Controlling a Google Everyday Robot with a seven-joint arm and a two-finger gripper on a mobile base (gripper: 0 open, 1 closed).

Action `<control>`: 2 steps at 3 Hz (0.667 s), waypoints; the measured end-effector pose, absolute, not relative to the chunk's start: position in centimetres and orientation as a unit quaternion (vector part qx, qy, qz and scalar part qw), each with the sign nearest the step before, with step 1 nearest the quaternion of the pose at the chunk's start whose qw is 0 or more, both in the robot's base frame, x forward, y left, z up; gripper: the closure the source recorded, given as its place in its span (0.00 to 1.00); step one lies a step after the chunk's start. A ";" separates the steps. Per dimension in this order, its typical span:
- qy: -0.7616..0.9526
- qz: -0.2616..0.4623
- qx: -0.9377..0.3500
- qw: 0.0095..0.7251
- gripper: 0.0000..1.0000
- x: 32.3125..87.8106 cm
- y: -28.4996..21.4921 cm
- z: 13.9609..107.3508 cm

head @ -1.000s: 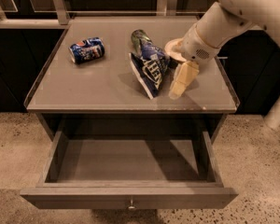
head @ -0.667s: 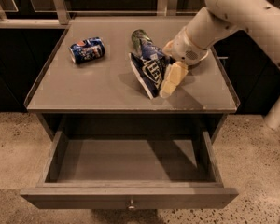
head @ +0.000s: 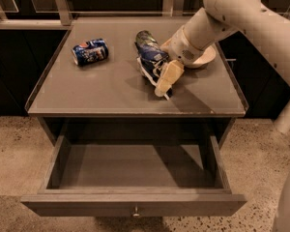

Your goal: Place blue chip bag into top drawer

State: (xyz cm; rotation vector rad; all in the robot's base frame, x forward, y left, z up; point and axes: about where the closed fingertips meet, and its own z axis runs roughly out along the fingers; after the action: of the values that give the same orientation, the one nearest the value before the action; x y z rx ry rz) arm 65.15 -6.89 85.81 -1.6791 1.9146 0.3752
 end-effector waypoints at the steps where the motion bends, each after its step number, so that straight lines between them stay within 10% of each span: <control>1: 0.714 0.140 -0.626 0.281 0.20 65.2 -6.9 85.8; 2: 0.714 0.140 -0.626 0.281 0.43 65.2 -6.9 85.8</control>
Offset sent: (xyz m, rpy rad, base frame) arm 0.0005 0.0003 -0.0001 0.0007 -0.0014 -0.0006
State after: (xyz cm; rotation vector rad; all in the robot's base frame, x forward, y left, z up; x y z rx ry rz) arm 65.21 -6.86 85.80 -1.6779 1.9138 0.3744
